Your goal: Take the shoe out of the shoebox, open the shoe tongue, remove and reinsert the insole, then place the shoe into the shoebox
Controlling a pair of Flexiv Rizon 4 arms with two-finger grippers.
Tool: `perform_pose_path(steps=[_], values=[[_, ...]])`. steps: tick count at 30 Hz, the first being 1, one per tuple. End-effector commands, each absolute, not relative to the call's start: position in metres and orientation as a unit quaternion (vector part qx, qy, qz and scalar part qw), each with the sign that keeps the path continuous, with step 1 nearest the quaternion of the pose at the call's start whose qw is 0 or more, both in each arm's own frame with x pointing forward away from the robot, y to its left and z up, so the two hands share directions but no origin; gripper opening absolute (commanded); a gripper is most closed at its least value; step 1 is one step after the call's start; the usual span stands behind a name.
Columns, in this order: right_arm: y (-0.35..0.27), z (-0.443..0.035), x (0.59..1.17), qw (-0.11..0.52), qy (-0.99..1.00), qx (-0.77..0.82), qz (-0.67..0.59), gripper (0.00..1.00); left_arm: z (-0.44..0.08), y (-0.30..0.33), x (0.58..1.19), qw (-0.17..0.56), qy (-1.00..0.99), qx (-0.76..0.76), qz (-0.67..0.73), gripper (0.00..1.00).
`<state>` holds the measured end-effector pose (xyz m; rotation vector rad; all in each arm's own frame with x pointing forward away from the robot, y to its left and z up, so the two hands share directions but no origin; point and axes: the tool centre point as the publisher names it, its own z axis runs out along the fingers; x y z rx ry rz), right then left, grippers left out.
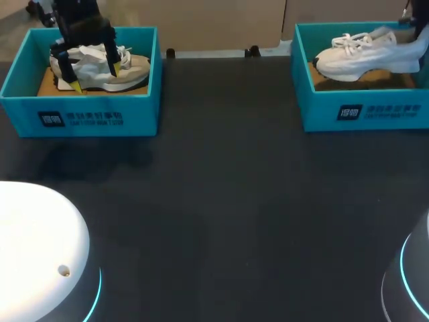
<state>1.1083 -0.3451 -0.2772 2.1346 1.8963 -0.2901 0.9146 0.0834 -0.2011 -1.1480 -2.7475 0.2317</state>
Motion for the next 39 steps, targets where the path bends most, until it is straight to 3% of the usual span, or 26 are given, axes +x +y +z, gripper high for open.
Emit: perform_pose_path(steps=[1, 11, 23, 39], values=[[-0.347, -0.283, 1.098, 0.137, 0.65, 0.742, -0.089, 0.0, -0.201, 0.083, 0.915, 0.079, -0.917, -0.383, 0.076, 1.0], [-0.347, -0.283, 1.098, 0.137, 0.65, 0.742, -0.089, 0.0, -0.201, 0.083, 0.915, 0.079, -0.917, -0.383, 0.076, 1.0], [-0.353, -0.328, 1.1, 0.107, 0.639, 0.757, -0.083, 0.0, -0.201, 0.083, 0.915, 0.079, -0.917, -0.383, 0.076, 1.0], [-0.348, -0.332, 1.052, 0.11, 0.635, 0.76, -0.084, 0.0, -0.201, 0.083, 0.915, 0.079, -0.917, -0.383, 0.076, 1.0]])
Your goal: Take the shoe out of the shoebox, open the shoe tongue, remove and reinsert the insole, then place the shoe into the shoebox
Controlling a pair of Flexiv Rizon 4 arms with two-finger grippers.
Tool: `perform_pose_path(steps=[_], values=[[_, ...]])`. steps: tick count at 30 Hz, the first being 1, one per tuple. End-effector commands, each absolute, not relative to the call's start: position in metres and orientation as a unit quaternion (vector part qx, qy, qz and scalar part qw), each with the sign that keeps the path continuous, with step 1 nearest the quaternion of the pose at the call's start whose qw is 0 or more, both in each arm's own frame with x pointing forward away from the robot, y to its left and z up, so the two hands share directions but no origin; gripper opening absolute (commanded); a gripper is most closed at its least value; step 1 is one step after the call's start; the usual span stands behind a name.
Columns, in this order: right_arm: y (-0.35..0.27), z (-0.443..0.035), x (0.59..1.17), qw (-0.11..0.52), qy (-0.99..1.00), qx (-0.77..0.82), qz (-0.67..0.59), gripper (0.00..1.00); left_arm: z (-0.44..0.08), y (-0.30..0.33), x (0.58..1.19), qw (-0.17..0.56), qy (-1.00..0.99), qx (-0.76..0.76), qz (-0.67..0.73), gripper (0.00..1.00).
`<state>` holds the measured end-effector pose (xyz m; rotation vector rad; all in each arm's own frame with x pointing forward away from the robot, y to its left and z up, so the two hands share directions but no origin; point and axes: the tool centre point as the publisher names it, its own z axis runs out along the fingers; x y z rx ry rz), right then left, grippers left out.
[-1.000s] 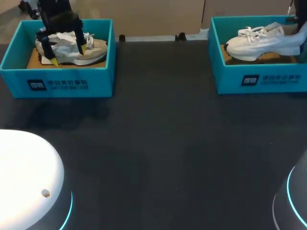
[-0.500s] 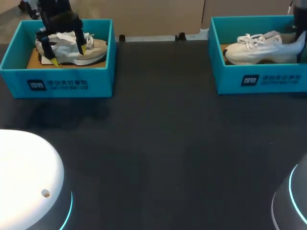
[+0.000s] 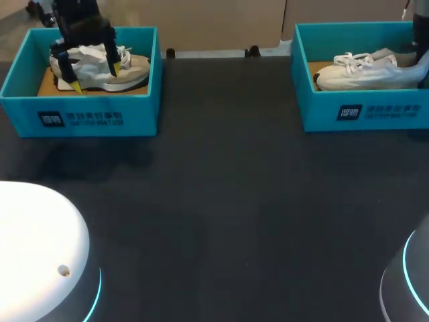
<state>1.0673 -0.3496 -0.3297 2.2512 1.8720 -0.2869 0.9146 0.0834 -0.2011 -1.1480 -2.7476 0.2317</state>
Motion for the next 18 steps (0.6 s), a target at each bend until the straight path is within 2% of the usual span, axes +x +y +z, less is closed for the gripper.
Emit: perform_pose_path(steps=[1, 18], values=[[-0.347, -0.334, 1.05, 0.11, 0.636, 0.759, -0.085, 0.0, -0.201, 0.083, 0.915, 0.079, -0.917, -0.383, 0.076, 1.0], [-0.346, -0.357, 1.047, 0.09, 0.643, 0.755, -0.092, 0.0, -0.201, 0.083, 0.915, 0.079, -0.917, -0.383, 0.076, 1.0]])
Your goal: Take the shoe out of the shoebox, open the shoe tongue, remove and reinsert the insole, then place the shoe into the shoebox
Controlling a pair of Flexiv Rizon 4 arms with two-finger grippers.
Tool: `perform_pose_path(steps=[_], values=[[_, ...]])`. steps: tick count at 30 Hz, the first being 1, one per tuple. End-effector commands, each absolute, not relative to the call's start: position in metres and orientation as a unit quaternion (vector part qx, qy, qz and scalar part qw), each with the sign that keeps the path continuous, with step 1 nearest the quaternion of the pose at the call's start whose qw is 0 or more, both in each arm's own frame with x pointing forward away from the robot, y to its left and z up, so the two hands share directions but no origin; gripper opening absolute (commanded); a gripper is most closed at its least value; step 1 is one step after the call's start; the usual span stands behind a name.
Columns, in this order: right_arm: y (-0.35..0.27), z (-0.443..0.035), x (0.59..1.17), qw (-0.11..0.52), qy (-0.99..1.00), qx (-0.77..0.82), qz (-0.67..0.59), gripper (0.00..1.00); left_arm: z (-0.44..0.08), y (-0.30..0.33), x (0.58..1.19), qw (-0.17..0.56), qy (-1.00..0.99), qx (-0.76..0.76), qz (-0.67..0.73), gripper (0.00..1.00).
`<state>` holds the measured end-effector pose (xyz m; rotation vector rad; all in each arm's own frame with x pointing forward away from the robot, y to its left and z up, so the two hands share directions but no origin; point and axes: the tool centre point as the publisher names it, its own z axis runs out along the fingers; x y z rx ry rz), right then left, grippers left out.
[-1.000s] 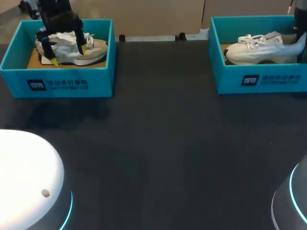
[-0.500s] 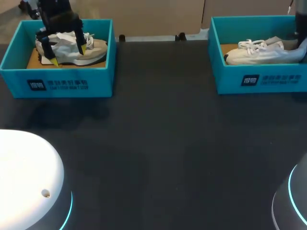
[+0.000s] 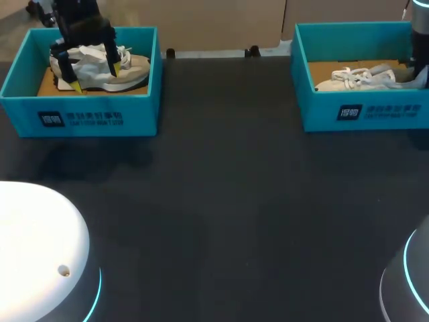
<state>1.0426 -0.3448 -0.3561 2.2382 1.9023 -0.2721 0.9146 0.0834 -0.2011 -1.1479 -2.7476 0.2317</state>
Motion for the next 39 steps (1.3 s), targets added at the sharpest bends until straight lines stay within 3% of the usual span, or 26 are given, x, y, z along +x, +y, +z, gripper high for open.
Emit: perform_pose_path(steps=[1, 28, 29, 31, 35, 36, 37, 39], values=[[-0.346, -0.356, 1.046, 0.091, 0.643, 0.755, -0.093, 0.0, -0.201, 0.083, 0.915, 0.079, -0.917, -0.383, 0.076, 1.0], [-0.347, -0.384, 1.044, 0.06, 0.642, 0.759, -0.092, 0.0, -0.201, 0.083, 0.915, 0.079, -0.917, -0.383, 0.076, 1.0], [-0.347, -0.384, 1.044, 0.059, 0.642, 0.759, -0.093, 0.04, -0.201, 0.083, 0.915, 0.079, -0.917, -0.383, 0.076, 1.0], [-0.346, -0.382, 1.043, 0.056, 0.643, 0.758, -0.092, 0.25, -0.201, 0.083, 0.915, 0.079, -0.917, -0.383, 0.076, 1.0], [-0.344, -0.376, 1.04, 0.06, 0.643, 0.758, -0.09, 0.49, -0.201, 0.083, 0.915, 0.079, -0.917, -0.383, 0.076, 1.0], [-0.344, -0.374, 1.04, 0.06, 0.644, 0.758, -0.09, 0.61, -0.201, 0.083, 0.915, 0.079, -0.917, -0.383, 0.076, 1.0], [-0.344, -0.373, 1.039, 0.063, 0.643, 0.758, -0.089, 0.67, -0.201, 0.083, 0.915, 0.079, -0.917, -0.383, 0.076, 1.0], [-0.343, -0.37, 1.038, 0.064, 0.643, 0.758, -0.088, 0.69, -0.201, 0.083, 0.915, 0.079, -0.917, -0.383, 0.076, 1.0]])
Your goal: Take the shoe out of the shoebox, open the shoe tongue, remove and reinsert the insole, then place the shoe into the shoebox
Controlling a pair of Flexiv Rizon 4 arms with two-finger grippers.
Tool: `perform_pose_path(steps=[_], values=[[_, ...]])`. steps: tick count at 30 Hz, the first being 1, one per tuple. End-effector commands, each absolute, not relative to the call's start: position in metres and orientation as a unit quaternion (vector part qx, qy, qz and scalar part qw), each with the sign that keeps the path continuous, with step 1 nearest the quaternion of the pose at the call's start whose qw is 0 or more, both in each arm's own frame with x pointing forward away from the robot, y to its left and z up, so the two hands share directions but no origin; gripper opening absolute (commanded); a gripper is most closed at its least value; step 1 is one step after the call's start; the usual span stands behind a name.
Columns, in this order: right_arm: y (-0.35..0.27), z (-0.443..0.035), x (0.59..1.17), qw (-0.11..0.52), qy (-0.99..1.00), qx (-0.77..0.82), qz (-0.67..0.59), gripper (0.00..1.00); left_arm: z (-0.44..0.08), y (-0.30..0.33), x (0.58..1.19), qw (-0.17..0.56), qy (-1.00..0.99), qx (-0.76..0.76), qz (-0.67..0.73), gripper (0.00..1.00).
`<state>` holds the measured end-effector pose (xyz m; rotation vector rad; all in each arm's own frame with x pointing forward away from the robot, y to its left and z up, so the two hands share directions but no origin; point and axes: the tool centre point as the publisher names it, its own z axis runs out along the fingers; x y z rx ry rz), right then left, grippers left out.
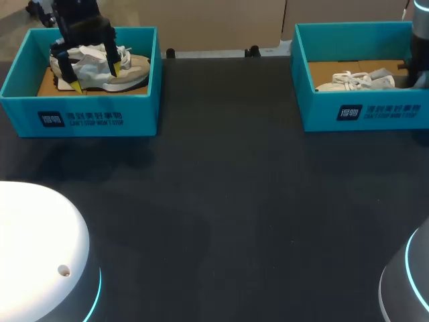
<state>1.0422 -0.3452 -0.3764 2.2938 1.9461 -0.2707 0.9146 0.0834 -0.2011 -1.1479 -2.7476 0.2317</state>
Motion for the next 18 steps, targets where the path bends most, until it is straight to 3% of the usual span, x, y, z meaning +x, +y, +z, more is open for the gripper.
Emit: perform_pose_path(steps=[1, 12, 15, 17, 18], values=[[-0.342, -0.368, 1.038, 0.065, 0.643, 0.758, -0.087, 0.69, -0.201, 0.083, 0.915, 0.079, -0.917, -0.383, 0.076, 1.0], [-0.335, -0.332, 1.028, 0.07, 0.635, 0.766, -0.068, 0.76, -0.201, 0.083, 0.915, 0.079, -0.917, -0.383, 0.076, 1.0], [-0.331, -0.317, 1.023, 0.07, 0.637, 0.766, -0.059, 0.86, -0.201, 0.083, 0.915, 0.079, -0.917, -0.383, 0.076, 1.0], [-0.327, -0.304, 1.02, 0.066, 0.642, 0.763, -0.051, 1.0, -0.201, 0.083, 0.915, 0.079, -0.917, -0.383, 0.076, 1.0], [-0.325, -0.299, 1.018, 0.065, 0.643, 0.762, -0.049, 1.0, -0.201, 0.083, 0.915, 0.079, -0.917, -0.383, 0.076, 1.0]])
